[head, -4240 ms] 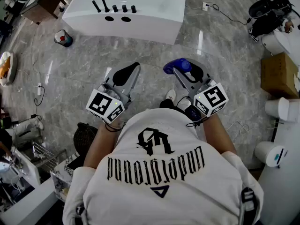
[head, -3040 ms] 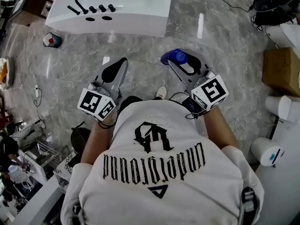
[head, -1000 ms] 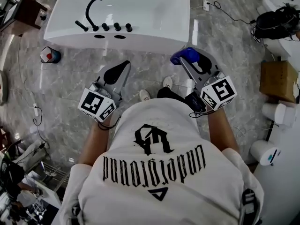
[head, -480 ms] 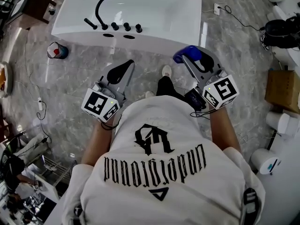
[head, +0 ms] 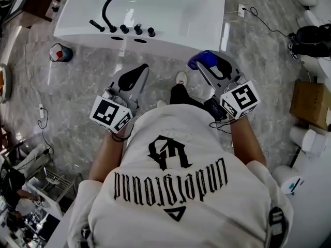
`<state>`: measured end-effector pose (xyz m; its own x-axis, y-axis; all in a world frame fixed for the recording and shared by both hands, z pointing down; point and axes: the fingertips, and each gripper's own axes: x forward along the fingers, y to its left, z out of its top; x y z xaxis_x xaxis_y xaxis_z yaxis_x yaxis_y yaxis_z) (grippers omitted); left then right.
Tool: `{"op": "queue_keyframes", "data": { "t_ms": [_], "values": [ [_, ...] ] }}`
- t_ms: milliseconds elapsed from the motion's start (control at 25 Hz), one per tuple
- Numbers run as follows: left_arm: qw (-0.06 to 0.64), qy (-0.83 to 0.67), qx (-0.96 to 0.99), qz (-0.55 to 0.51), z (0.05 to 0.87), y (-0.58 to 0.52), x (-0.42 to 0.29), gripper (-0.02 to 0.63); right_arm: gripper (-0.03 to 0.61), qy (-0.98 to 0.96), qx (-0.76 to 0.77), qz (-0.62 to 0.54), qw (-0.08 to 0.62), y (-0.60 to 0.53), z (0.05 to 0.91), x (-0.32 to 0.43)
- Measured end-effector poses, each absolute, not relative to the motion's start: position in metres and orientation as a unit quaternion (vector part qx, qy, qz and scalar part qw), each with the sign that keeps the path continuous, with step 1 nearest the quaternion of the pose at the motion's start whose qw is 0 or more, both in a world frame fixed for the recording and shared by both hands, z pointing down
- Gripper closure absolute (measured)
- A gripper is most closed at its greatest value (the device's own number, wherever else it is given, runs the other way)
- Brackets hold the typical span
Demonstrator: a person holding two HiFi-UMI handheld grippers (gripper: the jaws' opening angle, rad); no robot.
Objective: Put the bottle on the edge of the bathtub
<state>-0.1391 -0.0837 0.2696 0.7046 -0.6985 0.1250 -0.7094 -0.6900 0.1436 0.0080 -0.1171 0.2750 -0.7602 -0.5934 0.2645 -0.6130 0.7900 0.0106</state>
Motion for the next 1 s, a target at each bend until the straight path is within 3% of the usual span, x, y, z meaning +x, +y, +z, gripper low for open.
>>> {"op": "queue_keyframes", "data": {
  "t_ms": [1000],
  "values": [
    [0.158,-0.382,0.907,0.078,0.359,-0.212,-0.089,0.598,0.422,-0.939,0.267,0.102,0.193,-0.238,0.372,0.045]
  ]
}}
